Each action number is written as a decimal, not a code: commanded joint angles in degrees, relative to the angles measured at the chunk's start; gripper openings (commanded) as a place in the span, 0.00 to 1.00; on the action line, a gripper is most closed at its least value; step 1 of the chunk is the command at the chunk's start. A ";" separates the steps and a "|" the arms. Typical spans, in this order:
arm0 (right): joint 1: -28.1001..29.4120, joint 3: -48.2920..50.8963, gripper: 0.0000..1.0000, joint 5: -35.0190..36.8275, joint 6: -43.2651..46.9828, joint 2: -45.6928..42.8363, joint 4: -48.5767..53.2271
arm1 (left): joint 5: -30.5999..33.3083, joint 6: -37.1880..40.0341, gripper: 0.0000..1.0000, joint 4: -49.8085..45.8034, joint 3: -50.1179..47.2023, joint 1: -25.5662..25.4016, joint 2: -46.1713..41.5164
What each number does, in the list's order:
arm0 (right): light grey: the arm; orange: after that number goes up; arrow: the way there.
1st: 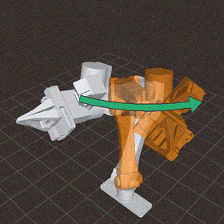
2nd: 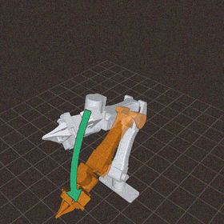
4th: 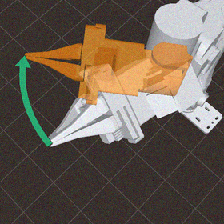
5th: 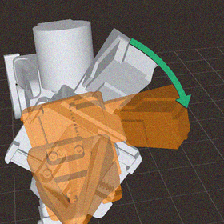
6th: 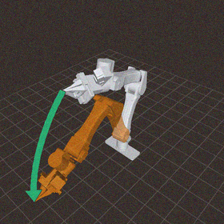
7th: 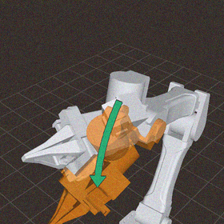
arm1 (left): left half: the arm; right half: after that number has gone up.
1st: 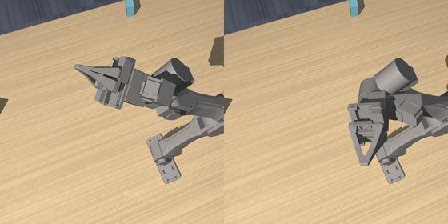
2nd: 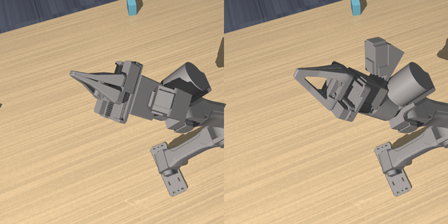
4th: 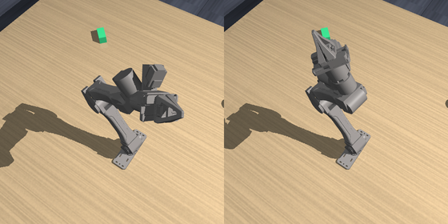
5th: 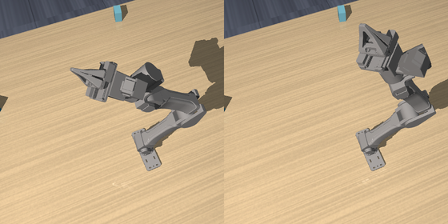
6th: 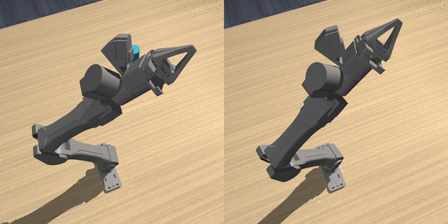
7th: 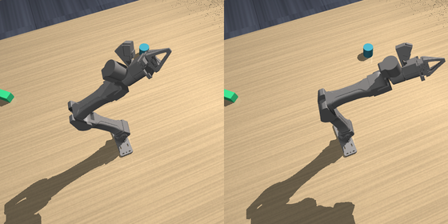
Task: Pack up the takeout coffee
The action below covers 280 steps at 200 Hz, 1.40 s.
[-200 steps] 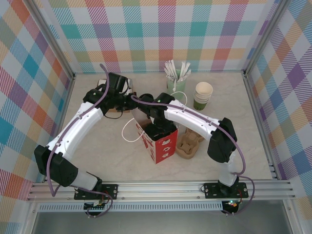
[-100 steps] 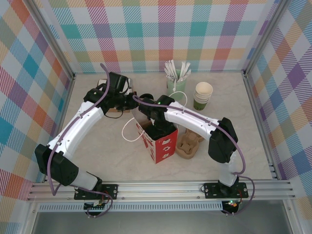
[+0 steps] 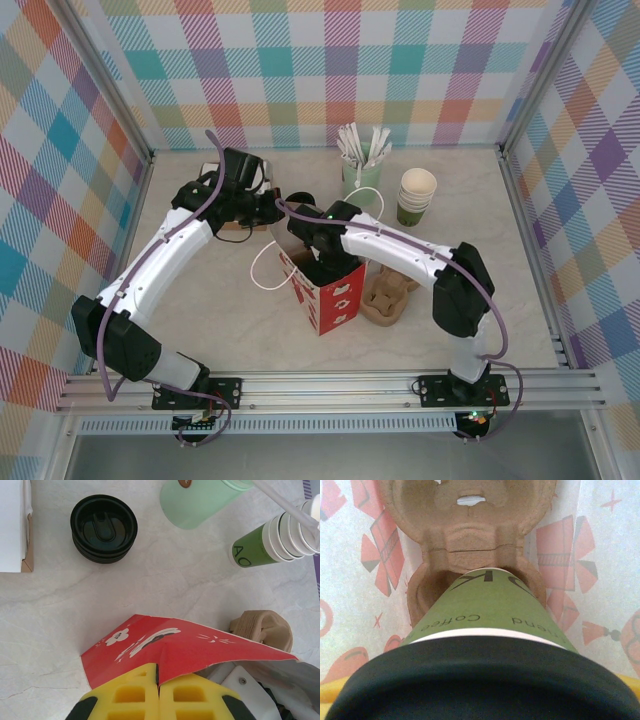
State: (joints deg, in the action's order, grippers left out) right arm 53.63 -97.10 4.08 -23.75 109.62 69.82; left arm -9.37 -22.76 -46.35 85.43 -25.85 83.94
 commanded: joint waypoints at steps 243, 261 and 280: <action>0.16 2.73 0.74 -2.35 2.42 0.95 -0.39 | 0.23 -0.11 0.04 -0.50 2.02 -0.69 0.96; 0.16 2.24 0.74 -2.66 2.14 0.36 0.22 | -0.01 -0.12 0.04 -0.50 1.94 -0.69 0.89; 0.16 1.04 0.74 -2.74 1.61 -0.24 1.01 | -0.10 -0.10 0.04 -0.50 1.85 -0.63 0.79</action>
State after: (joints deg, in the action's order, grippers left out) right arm 53.60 -96.03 3.46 -23.07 108.79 68.99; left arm -9.37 -22.74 -46.39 85.78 -25.85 84.29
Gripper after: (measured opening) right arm 0.833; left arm 0.045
